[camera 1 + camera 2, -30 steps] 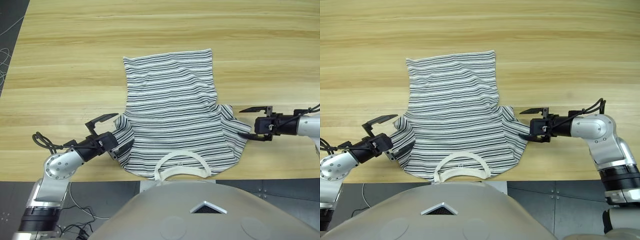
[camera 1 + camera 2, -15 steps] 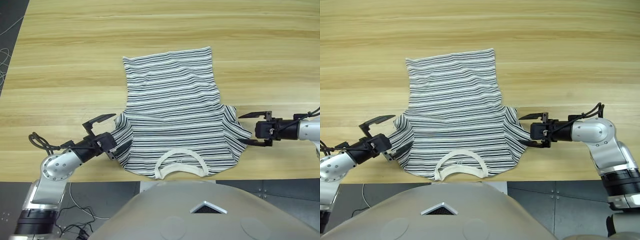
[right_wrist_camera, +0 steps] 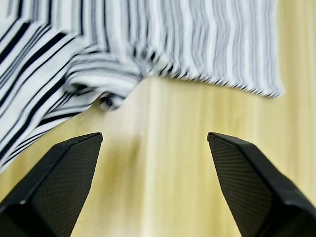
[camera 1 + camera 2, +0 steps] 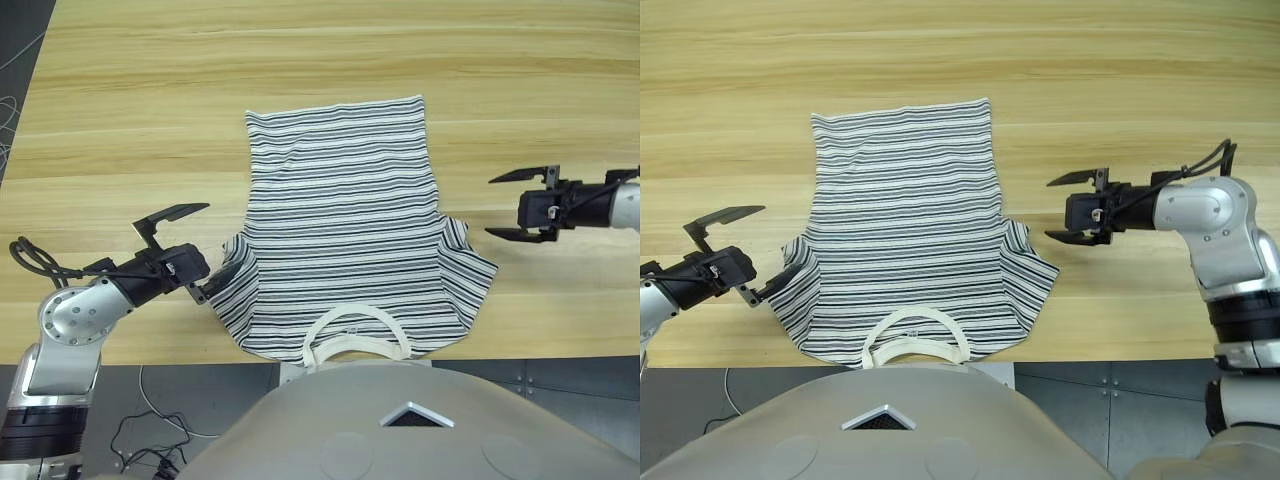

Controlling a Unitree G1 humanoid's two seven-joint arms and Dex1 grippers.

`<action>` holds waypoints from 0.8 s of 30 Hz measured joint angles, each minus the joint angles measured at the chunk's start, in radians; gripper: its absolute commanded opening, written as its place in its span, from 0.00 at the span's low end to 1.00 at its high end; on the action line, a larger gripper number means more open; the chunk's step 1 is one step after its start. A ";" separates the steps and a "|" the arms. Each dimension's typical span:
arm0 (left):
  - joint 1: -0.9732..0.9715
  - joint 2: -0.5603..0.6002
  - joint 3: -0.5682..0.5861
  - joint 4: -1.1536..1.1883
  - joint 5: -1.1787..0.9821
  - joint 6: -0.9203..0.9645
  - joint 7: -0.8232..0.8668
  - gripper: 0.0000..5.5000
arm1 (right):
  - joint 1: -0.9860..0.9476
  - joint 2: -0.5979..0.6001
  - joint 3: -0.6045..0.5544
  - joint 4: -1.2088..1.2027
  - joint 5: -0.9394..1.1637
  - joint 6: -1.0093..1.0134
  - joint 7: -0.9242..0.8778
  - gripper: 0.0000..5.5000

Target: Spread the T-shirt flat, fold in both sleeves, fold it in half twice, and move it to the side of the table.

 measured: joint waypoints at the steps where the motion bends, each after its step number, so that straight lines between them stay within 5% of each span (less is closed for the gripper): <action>1: -0.029 -0.003 -0.005 -0.009 -0.031 0.006 -0.010 1.00 | -0.079 0.064 0.027 0.080 -0.048 -0.033 -0.055 0.72; 10: -0.255 -0.120 0.039 -0.055 -0.333 0.183 0.016 1.00 | -0.550 0.581 0.198 0.815 -0.282 -0.277 -0.479 0.72; 24: -0.246 -0.180 -0.036 -0.038 -0.211 0.174 0.019 1.00 | -0.665 0.622 0.293 1.150 -0.474 -0.208 -0.838 0.72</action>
